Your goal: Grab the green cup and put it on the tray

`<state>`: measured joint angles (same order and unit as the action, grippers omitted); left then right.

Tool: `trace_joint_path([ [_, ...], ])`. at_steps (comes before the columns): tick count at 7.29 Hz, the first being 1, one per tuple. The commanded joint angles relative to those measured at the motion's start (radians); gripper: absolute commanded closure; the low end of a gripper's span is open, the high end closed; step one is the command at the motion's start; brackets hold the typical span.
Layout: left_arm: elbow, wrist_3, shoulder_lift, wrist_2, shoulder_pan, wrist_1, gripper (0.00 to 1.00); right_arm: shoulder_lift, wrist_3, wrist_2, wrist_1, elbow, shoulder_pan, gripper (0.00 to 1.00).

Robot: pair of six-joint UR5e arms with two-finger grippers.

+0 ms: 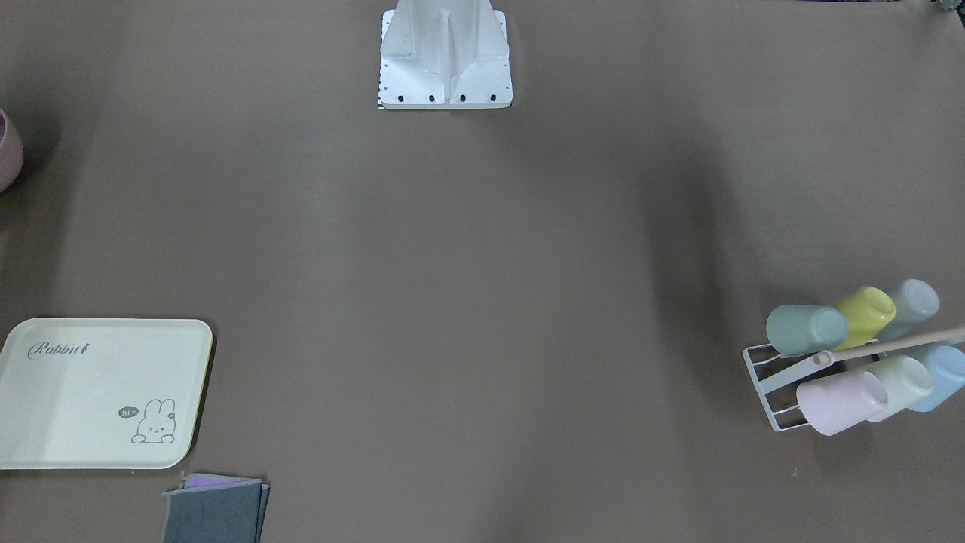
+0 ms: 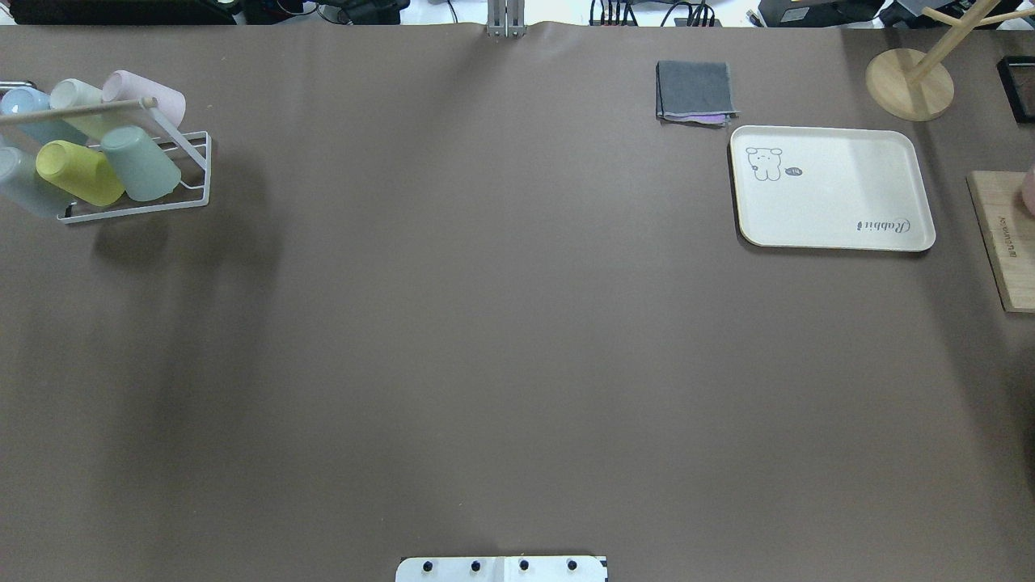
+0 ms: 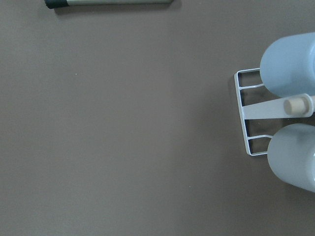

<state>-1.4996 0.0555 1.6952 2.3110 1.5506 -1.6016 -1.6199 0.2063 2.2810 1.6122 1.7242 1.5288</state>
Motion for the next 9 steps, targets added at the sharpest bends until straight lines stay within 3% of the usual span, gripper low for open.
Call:
trace_joint_path([
  [1, 0.002, -0.016, -0.009, 0.001, 0.002, -0.001, 0.02, 0.000, 0.001, 0.000, 0.000, 0.000, -0.001, 0.00],
  [6, -0.001, -0.005, -0.009, 0.001, 0.002, -0.001, 0.02, -0.002, -0.002, 0.002, -0.002, 0.003, -0.001, 0.00],
  [9, -0.112, 0.166, 0.007, 0.004, -0.007, 0.003, 0.02, -0.002, -0.004, 0.002, -0.002, 0.002, -0.001, 0.00],
])
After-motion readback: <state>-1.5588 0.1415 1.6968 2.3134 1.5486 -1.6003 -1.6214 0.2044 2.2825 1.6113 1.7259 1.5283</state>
